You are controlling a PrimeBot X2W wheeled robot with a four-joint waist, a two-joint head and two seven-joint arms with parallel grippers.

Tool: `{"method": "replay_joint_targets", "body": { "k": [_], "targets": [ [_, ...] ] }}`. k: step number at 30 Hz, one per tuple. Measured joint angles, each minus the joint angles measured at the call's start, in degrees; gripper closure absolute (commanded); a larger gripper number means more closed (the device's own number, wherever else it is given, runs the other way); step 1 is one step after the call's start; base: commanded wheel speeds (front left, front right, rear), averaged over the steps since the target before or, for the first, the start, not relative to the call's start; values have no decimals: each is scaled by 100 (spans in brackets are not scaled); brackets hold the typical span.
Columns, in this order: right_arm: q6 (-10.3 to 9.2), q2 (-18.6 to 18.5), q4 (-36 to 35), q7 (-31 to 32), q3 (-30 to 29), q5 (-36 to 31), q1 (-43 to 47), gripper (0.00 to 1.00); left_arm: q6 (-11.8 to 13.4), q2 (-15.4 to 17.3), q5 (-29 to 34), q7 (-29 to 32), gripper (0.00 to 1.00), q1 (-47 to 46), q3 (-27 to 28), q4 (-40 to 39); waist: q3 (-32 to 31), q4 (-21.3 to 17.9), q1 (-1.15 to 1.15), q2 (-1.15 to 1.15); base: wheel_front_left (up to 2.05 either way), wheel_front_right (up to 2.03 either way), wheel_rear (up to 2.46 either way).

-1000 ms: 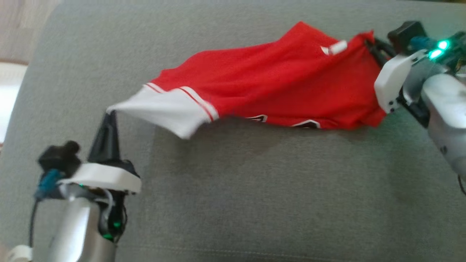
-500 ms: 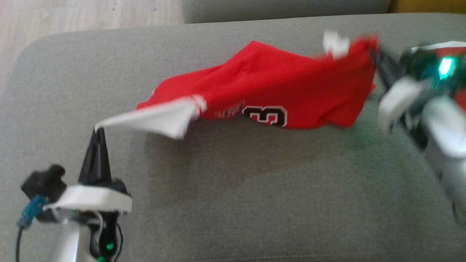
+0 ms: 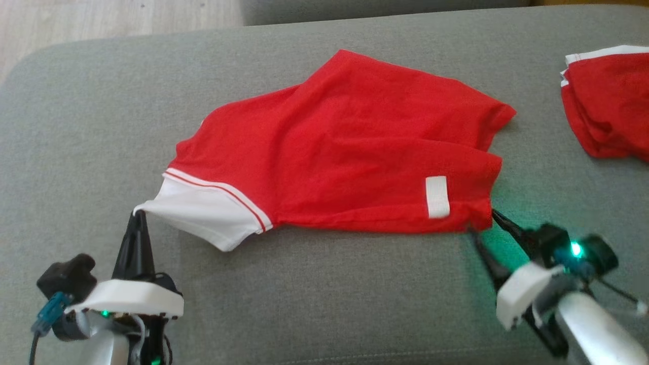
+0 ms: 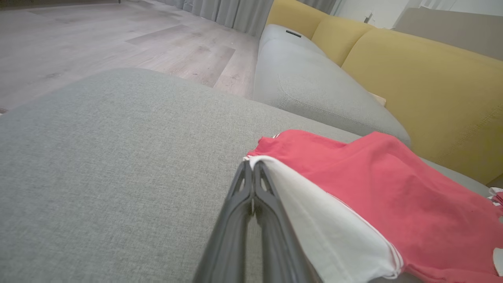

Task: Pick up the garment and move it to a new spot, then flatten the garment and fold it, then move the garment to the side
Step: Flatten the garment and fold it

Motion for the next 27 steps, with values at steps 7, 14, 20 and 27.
{"method": "replay_joint_targets", "body": {
  "k": [7, 14, 20, 27],
  "targets": [
    [0, 226, -1913, 1017, -950, 60, 1346, 0, -1, 3, 13, 0, 100, -24, 11, 118, 28, -50, 0, 0, 0, 0, 0],
    [0, 438, -2715, 1684, -1532, 446, 1728, 0, -18, -12, 112, -1, 100, -66, -5, 237, 10, 19, 0, 0, 0, 0, 0],
    [0, 474, -2515, 1875, -1646, 539, 1705, 0, -62, -34, 191, -1, 100, -161, -14, 257, 17, 149, 0, 0, 0, 0, 0],
    [0, 583, -2036, 1909, -1630, 639, 1485, 0, -113, -49, 260, -1, 100, -162, -41, 269, 22, 275, 0, 0, 0, 0, 0]
  ]
}}
